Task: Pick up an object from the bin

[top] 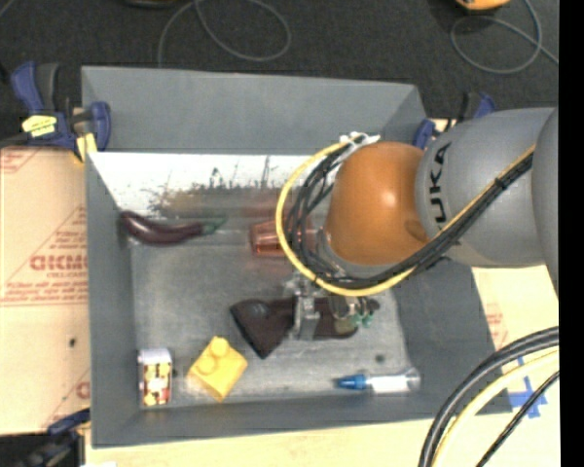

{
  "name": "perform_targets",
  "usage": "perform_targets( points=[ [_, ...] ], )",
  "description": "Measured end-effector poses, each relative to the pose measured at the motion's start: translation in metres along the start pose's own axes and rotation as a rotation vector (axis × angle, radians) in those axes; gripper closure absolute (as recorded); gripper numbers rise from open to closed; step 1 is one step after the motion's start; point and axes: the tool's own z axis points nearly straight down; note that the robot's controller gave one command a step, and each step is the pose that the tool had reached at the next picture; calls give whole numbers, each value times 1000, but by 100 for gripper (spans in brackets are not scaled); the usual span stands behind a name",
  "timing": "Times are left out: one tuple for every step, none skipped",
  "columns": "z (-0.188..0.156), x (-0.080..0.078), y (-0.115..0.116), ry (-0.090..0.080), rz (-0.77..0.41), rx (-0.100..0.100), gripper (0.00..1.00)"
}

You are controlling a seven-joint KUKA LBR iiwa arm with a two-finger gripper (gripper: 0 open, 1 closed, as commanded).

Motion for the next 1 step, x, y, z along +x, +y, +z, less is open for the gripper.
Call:
perform_targets(
  points=[
    [-117, 0, -12, -3, -20, 1, 100]
  ],
)
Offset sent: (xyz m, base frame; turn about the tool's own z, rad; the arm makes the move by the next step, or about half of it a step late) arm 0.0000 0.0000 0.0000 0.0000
